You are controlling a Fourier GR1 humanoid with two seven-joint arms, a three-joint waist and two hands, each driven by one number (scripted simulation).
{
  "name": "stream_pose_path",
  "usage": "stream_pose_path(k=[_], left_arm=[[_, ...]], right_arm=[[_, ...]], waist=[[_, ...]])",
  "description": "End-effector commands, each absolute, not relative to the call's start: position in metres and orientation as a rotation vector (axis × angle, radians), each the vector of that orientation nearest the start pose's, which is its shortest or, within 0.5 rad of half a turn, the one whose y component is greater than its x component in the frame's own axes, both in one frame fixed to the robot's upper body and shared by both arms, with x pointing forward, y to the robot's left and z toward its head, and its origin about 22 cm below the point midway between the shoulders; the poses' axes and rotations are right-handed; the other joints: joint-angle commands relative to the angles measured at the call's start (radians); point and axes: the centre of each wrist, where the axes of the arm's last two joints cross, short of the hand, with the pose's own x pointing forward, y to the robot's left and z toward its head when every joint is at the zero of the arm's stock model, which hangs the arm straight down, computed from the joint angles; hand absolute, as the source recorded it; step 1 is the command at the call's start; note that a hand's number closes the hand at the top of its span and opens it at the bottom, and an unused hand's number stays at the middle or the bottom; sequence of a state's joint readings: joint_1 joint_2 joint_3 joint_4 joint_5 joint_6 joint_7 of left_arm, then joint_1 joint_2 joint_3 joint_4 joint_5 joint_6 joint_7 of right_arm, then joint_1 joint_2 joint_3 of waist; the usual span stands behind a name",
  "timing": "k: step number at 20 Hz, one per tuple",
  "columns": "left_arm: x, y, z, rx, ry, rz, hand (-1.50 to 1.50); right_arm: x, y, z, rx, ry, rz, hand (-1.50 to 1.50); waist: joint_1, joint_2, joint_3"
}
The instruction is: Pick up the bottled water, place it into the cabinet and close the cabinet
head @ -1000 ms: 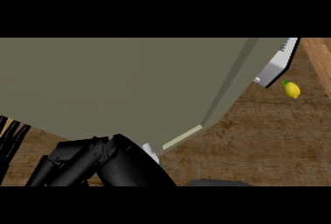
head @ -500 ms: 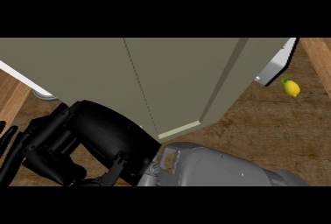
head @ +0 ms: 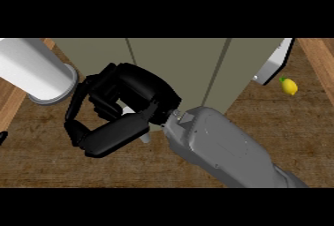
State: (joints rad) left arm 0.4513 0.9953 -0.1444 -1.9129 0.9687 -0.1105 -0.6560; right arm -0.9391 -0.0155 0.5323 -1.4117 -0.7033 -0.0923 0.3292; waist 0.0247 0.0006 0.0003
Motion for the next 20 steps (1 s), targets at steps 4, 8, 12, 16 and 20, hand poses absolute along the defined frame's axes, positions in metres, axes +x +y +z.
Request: stream_pose_path(k=[4,8,12,16,20], left_arm=[[0.14,0.368,0.09,-0.34,-1.868,-0.058,-1.5],[0.139,0.367,0.093,-0.321,-1.846,-0.064,-1.5],[0.137,0.368,0.086,-0.336,-1.847,-0.059,-1.5],[0.147,0.365,0.092,-0.351,-1.872,-0.067,-1.5],[0.145,0.357,0.086,-0.373,-1.855,-0.065,-1.5]], right_arm=[[0.359,-0.056,0.184,0.695,-1.582,0.527,1.5],[0.376,-0.063,0.192,0.596,-1.628,0.458,1.5],[0.38,-0.051,0.184,0.521,-1.674,0.419,1.5],[0.393,-0.072,0.194,0.504,-1.691,0.396,1.5],[0.397,-0.074,0.189,0.436,-1.745,0.386,-1.5]], waist=[[-0.003,0.001,0.0],[0.0,-0.001,0.0],[0.002,0.0,-0.001],[-0.004,0.002,-0.001],[-0.004,0.006,-0.001]])
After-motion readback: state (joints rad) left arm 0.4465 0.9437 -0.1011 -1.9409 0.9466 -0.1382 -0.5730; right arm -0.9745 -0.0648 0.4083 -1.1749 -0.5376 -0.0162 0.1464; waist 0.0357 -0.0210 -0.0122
